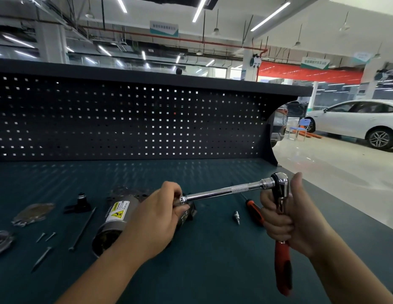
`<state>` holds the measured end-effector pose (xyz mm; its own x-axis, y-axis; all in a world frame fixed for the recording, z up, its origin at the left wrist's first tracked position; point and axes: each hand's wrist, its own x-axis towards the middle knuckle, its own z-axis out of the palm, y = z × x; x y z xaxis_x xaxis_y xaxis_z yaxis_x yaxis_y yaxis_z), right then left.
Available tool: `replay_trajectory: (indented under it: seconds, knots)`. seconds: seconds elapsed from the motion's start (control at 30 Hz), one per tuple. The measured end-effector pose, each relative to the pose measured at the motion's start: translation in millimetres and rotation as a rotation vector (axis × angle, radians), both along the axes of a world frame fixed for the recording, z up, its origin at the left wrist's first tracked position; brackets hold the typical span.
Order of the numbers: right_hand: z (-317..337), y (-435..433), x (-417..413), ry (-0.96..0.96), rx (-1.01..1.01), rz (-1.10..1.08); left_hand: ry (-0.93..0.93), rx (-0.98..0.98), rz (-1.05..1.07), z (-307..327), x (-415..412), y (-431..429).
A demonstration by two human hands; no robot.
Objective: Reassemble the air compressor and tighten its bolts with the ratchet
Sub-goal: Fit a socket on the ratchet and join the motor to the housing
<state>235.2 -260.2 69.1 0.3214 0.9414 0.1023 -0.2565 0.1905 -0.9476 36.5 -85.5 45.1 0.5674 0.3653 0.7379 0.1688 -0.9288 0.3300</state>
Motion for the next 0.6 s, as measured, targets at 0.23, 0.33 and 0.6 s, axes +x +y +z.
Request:
replay_trajectory:
  seconds: [0.23, 0.33, 0.6]
  knots:
    - [-3, 9, -8, -0.263, 0.188, -0.295, 0.240, 0.128, 0.082, 15, 0, -1]
    - [-6, 9, -13, -0.330, 0.108, -0.310, 0.256, 0.215, 0.127, 21, -2, -1]
    - [3, 2, -26, -0.405, 0.039, -0.276, 0.299, 0.516, 0.080, 13, -2, 10]
